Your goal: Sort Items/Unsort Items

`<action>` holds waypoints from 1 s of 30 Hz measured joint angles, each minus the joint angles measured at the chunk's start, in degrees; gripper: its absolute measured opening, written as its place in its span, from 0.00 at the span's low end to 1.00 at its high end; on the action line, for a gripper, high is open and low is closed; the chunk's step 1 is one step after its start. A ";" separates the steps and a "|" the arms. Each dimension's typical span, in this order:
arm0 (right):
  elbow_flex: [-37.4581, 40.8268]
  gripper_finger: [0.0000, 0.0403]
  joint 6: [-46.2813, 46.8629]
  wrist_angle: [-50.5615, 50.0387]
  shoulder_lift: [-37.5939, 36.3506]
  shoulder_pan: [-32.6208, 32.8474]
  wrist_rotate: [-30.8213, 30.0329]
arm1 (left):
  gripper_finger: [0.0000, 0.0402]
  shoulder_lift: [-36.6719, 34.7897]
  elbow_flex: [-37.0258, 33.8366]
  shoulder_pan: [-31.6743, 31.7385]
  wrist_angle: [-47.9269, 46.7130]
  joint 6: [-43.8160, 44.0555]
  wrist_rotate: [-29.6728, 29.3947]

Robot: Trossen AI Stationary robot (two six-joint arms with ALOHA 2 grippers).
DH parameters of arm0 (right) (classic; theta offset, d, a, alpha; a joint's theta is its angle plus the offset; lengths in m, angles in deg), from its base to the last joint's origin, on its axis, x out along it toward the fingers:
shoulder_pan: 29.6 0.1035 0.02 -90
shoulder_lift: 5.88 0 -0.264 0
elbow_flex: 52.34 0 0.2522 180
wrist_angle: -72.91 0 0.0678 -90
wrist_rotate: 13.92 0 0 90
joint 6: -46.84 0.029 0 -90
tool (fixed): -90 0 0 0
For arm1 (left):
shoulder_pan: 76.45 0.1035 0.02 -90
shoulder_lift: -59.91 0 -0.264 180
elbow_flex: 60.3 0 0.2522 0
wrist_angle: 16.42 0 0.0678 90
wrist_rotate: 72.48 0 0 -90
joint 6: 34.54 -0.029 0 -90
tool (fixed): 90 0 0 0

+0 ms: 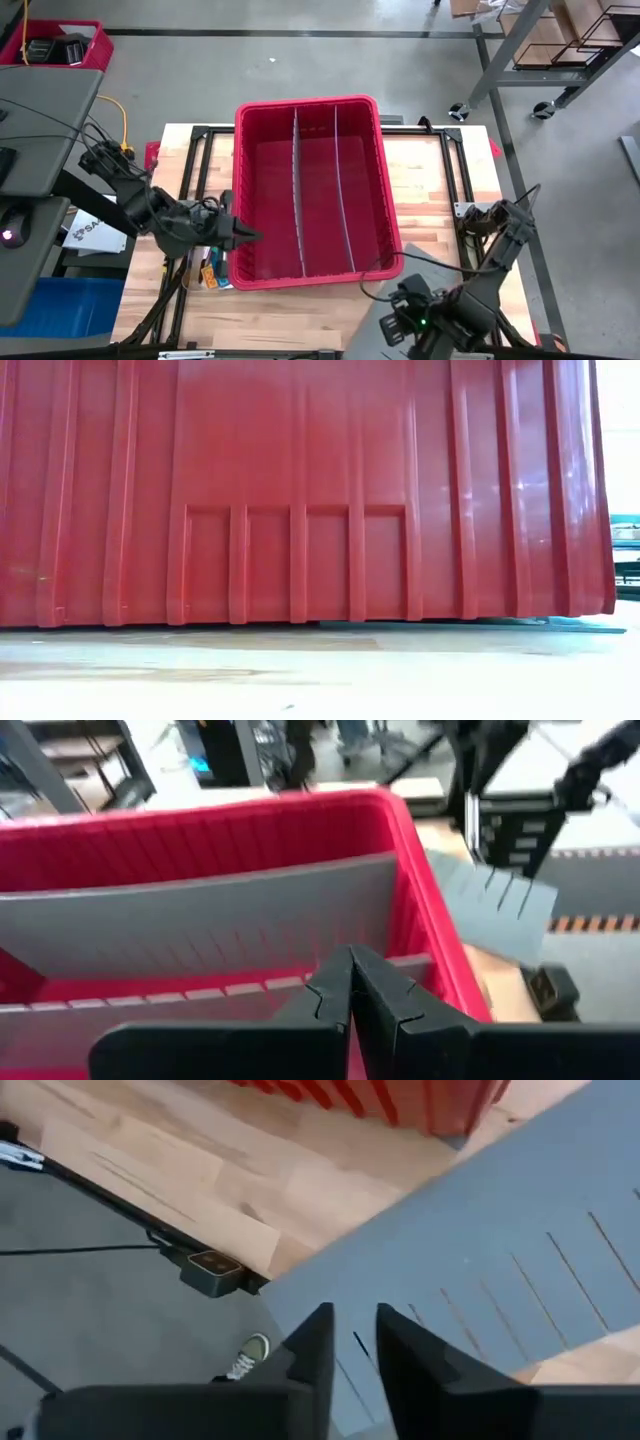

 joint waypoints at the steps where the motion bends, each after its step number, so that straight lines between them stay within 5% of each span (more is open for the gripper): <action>1: -0.02 0.22 -0.13 -0.61 0.00 -0.36 0.38 | 0.00 -0.08 -1.67 -0.46 0.57 1.00 0.33; 7: -0.02 0.39 -2.26 -3.67 0.13 -0.22 9.43 | 0.00 -0.17 -16.43 -5.51 17.48 13.78 3.84; 14: -0.02 0.41 8.08 5.67 5.18 9.12 17.19 | 0.00 3.34 -29.41 -9.89 46.45 23.29 7.46; 20: 0.03 0.41 14.12 14.56 13.52 16.75 19.51 | 0.00 13.19 -24.29 -7.02 47.44 25.63 14.47; 27: 0.05 0.41 14.05 32.48 23.07 17.63 14.68 | 0.00 28.34 -8.93 -2.88 44.48 14.03 24.77; 30: 0.05 0.41 12.40 35.98 24.70 17.39 12.14 | 0.00 30.12 -3.02 -2.29 37.00 10.95 24.60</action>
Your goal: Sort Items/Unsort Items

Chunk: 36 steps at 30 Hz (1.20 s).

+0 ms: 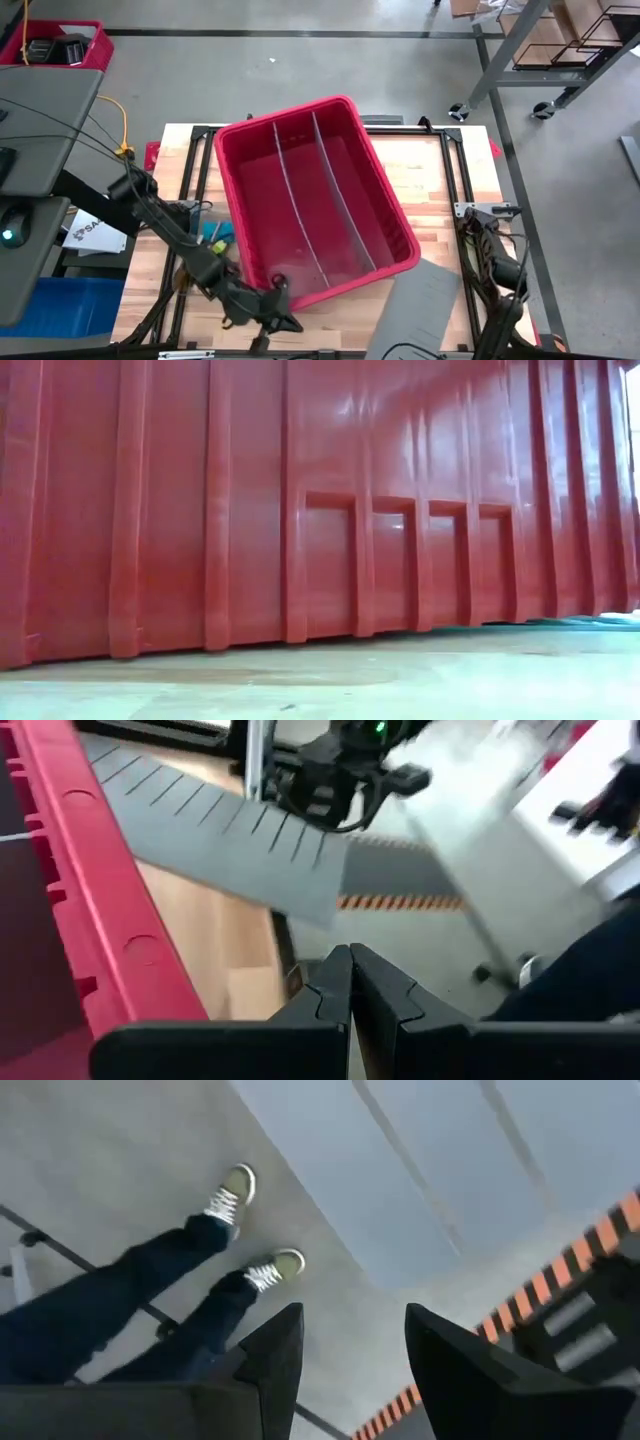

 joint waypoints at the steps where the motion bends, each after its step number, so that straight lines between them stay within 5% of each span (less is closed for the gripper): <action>1: 0.00 0.41 -0.19 0.53 0.21 -0.05 -0.80 | 0.00 -0.05 1.38 0.08 -2.41 -1.10 -0.96; 11: 0.00 0.41 -3.12 -0.19 -0.31 -0.03 -8.55 | 0.00 -8.54 5.63 2.14 -27.55 -3.72 -12.87; 19: -6.23 0.41 -4.13 -6.61 -2.17 1.36 -3.96 | 0.00 -13.33 13.94 1.28 -26.48 -7.91 -16.46; 25: -6.43 0.41 -1.03 -8.77 -1.93 2.76 6.46 | 0.00 -4.93 17.45 0.07 -25.82 -10.65 -11.13; 36: -6.32 0.41 -0.24 -2.71 4.87 0.91 4.40 | 0.00 15.23 17.83 0.81 -3.28 -9.81 -3.39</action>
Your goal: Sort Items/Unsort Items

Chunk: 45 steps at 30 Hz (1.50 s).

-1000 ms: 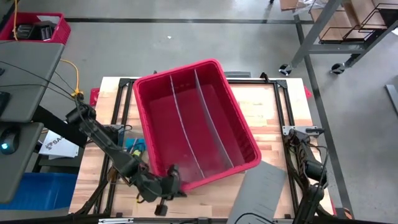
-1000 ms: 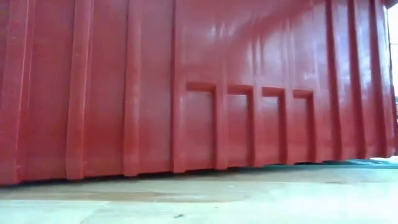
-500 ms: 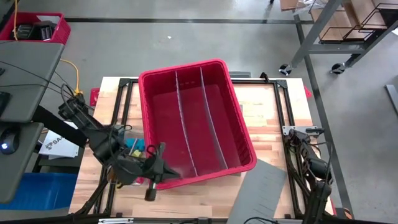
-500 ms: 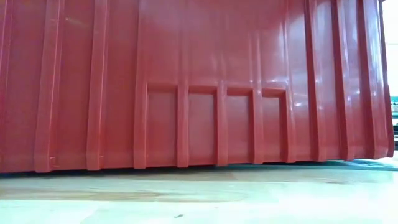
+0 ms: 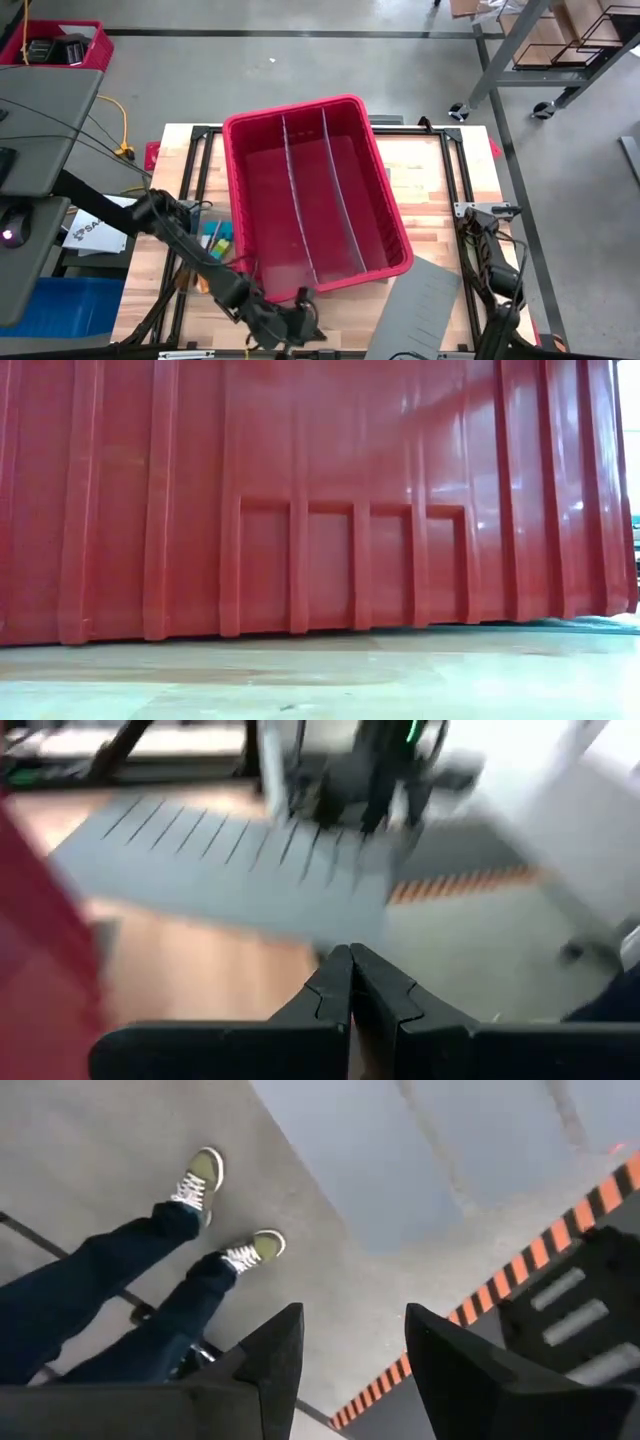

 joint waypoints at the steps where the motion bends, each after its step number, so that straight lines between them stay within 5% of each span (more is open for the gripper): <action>1: 0.00 0.41 0.40 -0.14 0.51 0.00 0.01 | 0.00 1.12 0.01 -0.02 2.00 -0.50 -0.10; 6: 0.04 0.41 1.24 -3.71 0.94 -0.02 0.43 | 0.00 5.06 -1.04 1.14 1.04 2.18 4.35; 12: -0.13 0.41 0.82 -1.81 0.39 -0.34 -0.37 | 0.00 0.39 -0.38 2.17 -5.59 2.74 8.28; 17: -0.20 0.41 1.40 -1.46 0.37 0.37 7.36 | 0.00 -0.07 -0.38 1.99 -9.53 -0.85 12.82; 21: -0.20 0.41 2.69 -6.21 0.37 1.24 11.69 | 0.00 0.89 -0.38 2.01 -14.19 -0.28 10.75; 26: 0.26 0.41 2.48 -4.59 0.37 0.40 3.37 | 0.00 0.85 -0.72 2.40 -13.76 0.57 9.08; 38: 8.90 0.41 2.48 8.20 0.52 -1.61 -2.22 | 0.00 0.96 -0.85 2.54 -16.74 1.16 11.39; 45: 8.77 0.41 1.57 10.04 0.26 -2.58 -8.08 | 0.00 0.96 -1.11 2.44 -20.12 1.16 7.56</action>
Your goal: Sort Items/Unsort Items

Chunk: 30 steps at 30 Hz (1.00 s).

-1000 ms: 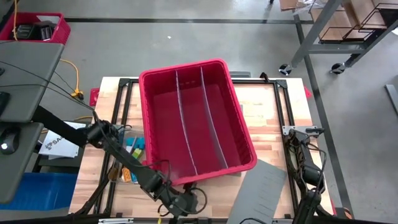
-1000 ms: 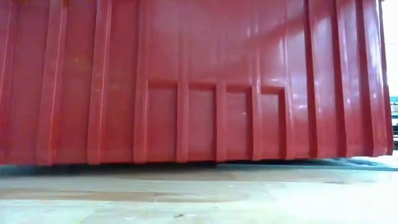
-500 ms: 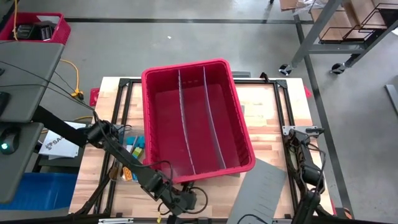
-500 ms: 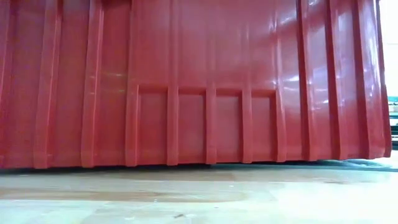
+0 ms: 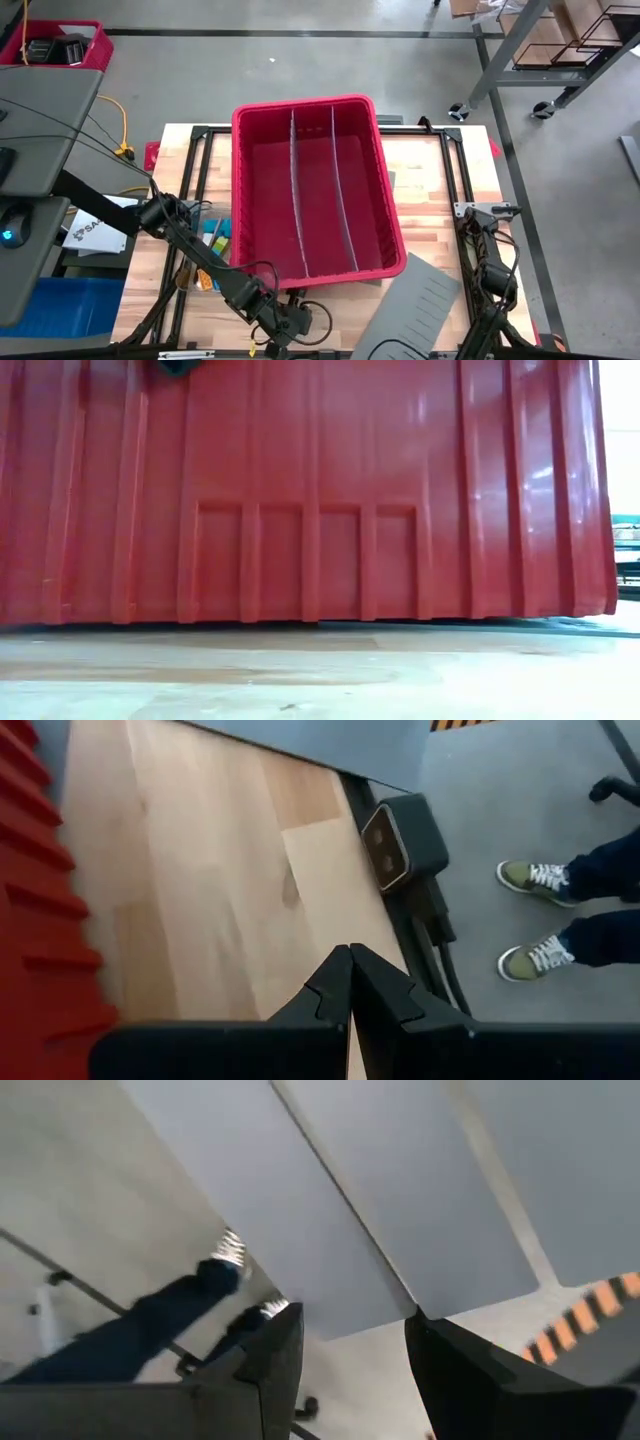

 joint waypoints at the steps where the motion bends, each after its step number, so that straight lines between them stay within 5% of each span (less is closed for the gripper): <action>1: -0.35 0.41 -0.23 0.01 -0.07 -0.06 -1.34 | 0.00 0.00 0.00 0.13 0.28 -0.44 -0.28; 15: -1.76 0.41 -4.45 -3.88 -4.60 -3.32 -12.23 | 0.00 0.00 0.00 3.01 0.79 -4.49 -0.58; 22: -1.89 0.41 -4.24 -7.71 -9.81 -1.40 -9.99 | 0.00 0.00 0.04 3.53 1.13 -6.04 1.86; 27: -1.34 0.41 -2.55 -11.48 -9.35 1.54 1.21 | 0.00 0.00 0.04 3.58 1.15 -6.02 2.00; 30: 0.17 0.41 -0.65 -11.94 -8.74 2.38 2.34 | 0.00 0.00 0.04 3.83 1.14 -6.02 3.37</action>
